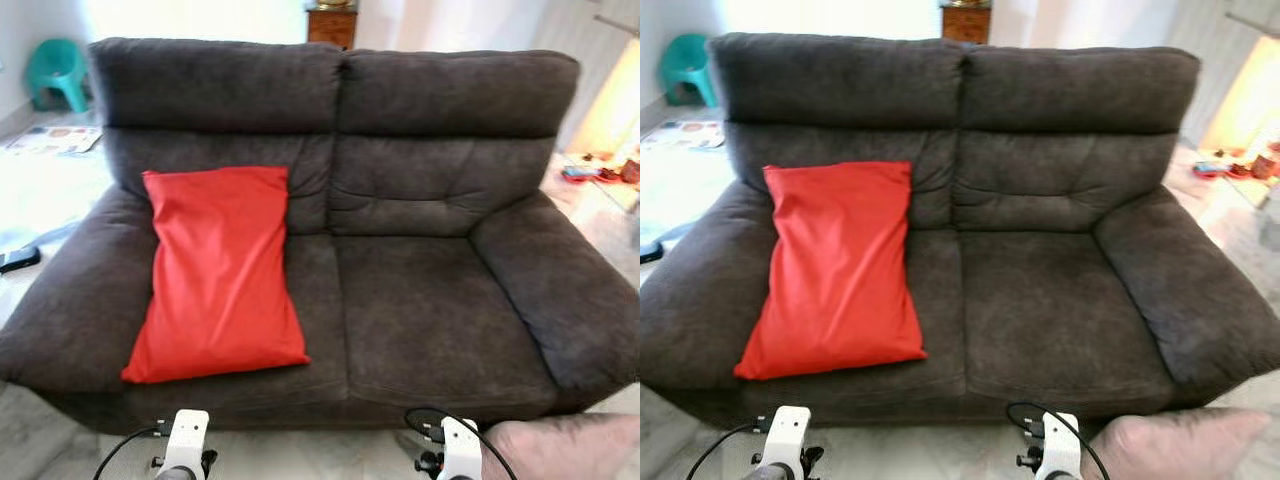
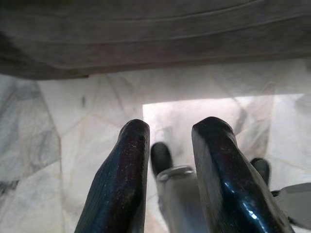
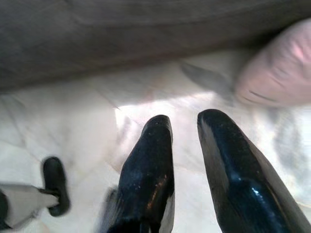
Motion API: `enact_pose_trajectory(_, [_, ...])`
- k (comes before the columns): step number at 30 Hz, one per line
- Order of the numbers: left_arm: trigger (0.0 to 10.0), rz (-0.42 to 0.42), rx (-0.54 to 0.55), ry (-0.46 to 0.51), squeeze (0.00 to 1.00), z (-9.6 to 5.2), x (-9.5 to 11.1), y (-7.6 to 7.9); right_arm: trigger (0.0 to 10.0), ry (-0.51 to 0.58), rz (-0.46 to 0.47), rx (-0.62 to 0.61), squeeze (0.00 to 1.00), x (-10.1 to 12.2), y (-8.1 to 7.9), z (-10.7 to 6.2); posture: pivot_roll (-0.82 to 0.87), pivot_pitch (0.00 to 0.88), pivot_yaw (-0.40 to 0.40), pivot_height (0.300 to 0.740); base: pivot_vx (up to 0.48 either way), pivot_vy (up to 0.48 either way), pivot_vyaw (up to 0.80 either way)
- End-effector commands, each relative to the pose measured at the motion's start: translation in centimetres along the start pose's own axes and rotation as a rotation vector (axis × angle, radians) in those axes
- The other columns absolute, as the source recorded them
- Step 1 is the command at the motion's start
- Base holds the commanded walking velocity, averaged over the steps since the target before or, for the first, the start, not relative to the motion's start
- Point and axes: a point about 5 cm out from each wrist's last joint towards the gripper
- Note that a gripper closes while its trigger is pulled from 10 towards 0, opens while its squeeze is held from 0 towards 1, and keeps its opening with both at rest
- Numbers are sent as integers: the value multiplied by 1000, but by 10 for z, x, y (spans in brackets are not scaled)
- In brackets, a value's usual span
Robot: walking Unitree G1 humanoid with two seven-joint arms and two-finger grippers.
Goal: Move the pillow to the sofa from floor
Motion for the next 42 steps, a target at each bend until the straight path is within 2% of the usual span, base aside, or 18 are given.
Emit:
enact_pose_trajectory(1, [10000, 19, 12, -4, 0, 0, -1, -3, 10000, 5, -15, 10, 0, 3, 0, 1, 48, 0, -73, 740, 0, -315, 0])
enact_pose_trajectory(7, [10000, 17, 12, -4, 0, 0, -1, -3, 10000, -5, -11, 13, 0, 1, 0, 0, 46, 0, -72, 740, 0, -315, 535])
enact_pose_trajectory(14, [10000, 16, 11, -5, 0, 0, -1, -3, 10000, -7, 19, 13, 0, 2, -1, 1, 47, 0, -74, 740, 0, -316, 0])
enact_pose_trajectory(34, [10000, 23, 4, -2, 0, 0, 0, -4, 10000, 6, 27, 5, 0, 10, 0, 2, 46, 0, -69, 740, 0, -315, 0])
enact_pose_trajectory(42, [10000, 21, 4, -1, 0, 0, 1, -4, 10000, 3, 18, -3, 0, 9, 3, 2, 50, 0, -74, 740, 0, -313, -516])
Point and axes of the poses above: a point about 5 cm out from each wrist's last joint towards the gripper, its own z axis pointing out of the wrist towards the gripper, its own x axis along the axis of the wrist's last joint, y = z × x, and after that the axes turned 9 degrees about -z, right-handed
